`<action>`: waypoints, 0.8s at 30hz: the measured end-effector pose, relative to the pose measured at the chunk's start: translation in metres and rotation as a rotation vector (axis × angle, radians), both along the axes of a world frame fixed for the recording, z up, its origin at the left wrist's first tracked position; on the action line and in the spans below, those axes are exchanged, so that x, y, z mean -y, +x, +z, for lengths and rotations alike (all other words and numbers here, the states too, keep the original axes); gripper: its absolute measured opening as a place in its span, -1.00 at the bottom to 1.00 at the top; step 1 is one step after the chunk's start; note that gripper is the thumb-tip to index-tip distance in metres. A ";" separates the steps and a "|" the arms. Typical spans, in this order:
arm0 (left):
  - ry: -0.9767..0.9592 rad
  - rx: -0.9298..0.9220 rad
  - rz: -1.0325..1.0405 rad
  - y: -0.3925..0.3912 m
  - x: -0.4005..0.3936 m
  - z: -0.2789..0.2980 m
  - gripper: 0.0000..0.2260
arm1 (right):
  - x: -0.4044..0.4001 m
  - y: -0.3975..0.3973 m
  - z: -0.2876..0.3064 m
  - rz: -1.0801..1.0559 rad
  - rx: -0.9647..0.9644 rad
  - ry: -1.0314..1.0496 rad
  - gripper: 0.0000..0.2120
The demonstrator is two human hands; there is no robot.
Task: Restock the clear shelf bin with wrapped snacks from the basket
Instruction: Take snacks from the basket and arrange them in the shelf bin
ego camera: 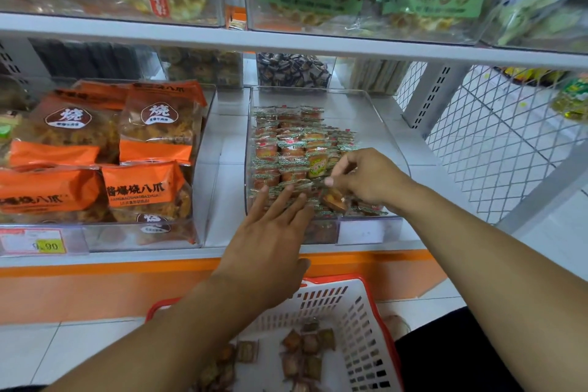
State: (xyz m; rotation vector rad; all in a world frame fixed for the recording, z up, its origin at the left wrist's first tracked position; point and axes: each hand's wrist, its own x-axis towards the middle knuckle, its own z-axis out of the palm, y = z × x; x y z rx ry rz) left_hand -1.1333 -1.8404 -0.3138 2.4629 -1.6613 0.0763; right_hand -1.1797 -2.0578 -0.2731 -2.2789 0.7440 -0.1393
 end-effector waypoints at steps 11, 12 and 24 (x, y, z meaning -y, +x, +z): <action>-0.057 0.006 0.001 0.002 0.004 -0.007 -0.38 | 0.001 0.003 0.009 0.142 -0.325 0.046 -0.37; -0.056 0.004 0.003 0.002 0.004 -0.006 -0.37 | 0.000 0.004 0.011 0.186 -0.398 -0.011 -0.46; -0.063 -0.040 0.009 0.003 0.004 -0.008 -0.35 | 0.004 0.017 -0.005 -0.128 0.106 0.424 -0.61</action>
